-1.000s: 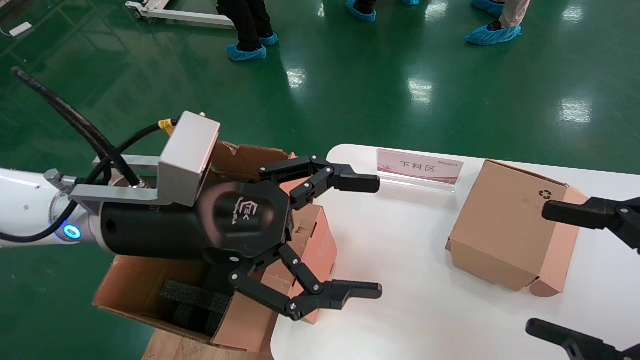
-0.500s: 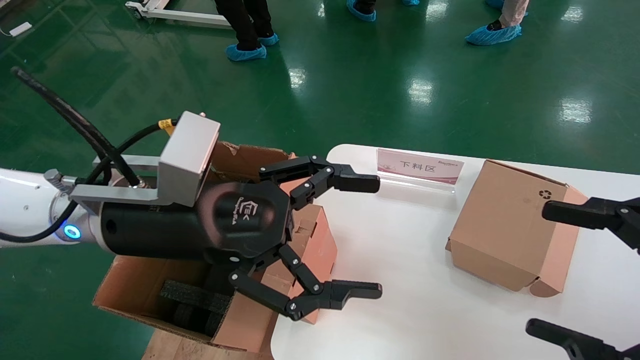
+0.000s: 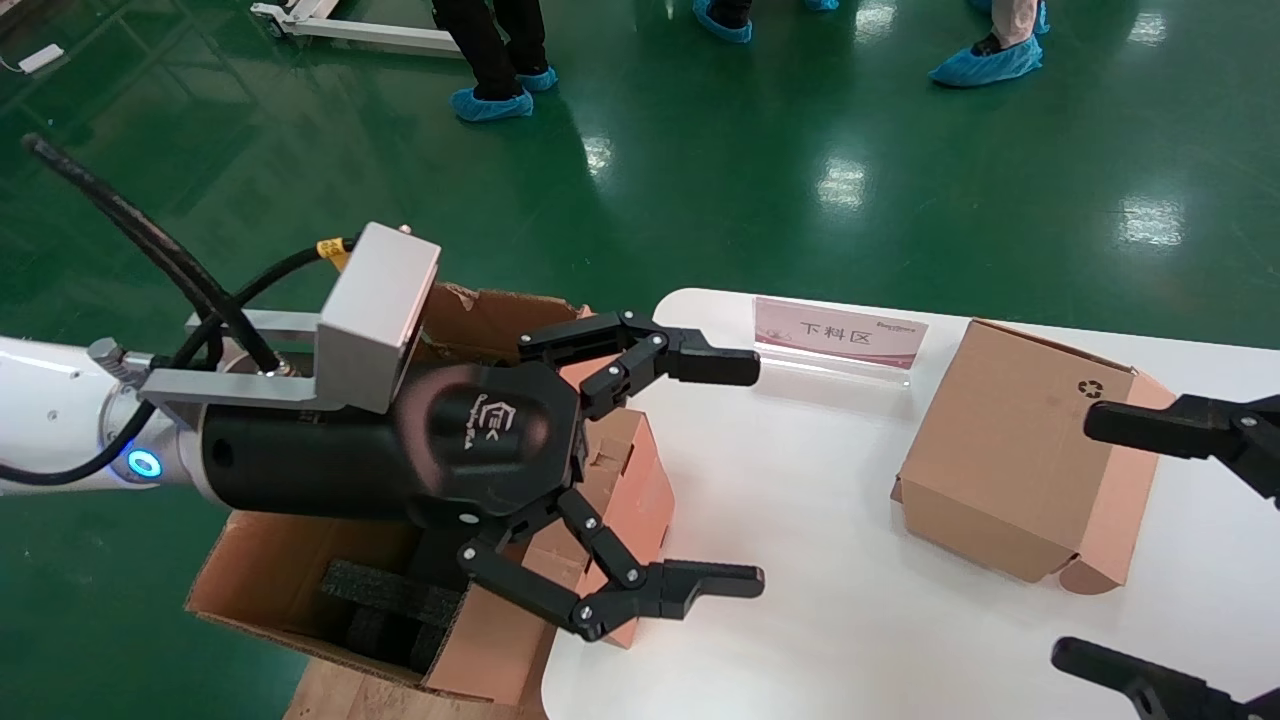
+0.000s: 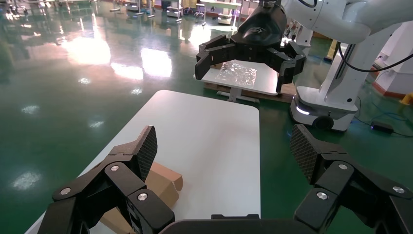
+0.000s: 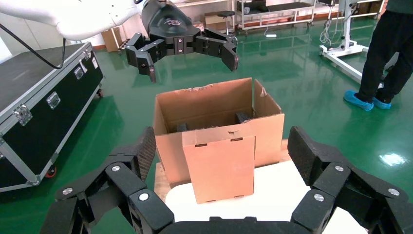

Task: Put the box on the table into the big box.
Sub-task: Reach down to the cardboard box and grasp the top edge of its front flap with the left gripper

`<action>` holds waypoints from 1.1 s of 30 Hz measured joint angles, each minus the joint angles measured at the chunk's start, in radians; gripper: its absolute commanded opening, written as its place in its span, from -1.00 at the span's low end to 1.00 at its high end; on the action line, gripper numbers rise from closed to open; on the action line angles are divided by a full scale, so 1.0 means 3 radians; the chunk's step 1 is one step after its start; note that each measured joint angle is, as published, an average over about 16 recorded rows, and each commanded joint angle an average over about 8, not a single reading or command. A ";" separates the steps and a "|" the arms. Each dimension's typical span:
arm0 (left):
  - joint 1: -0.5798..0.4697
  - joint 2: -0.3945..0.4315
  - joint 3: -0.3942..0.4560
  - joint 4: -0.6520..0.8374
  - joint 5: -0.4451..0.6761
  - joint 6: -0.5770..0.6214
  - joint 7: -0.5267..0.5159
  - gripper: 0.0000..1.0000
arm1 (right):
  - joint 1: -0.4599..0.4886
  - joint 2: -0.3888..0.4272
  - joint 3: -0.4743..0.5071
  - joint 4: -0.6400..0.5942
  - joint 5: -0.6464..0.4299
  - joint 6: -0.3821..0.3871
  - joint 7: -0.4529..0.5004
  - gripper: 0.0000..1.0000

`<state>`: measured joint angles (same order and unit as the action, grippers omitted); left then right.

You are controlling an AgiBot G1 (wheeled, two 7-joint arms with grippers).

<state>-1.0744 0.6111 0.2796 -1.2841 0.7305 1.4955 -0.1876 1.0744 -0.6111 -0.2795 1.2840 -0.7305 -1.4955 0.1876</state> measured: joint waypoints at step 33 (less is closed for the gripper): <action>0.0000 0.0000 0.0000 0.0000 0.0000 0.0000 0.0000 1.00 | 0.0000 0.0000 0.0000 0.0000 0.0000 0.0000 0.0000 1.00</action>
<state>-1.0744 0.6112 0.2796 -1.2841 0.7305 1.4956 -0.1876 1.0744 -0.6111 -0.2796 1.2841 -0.7305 -1.4956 0.1876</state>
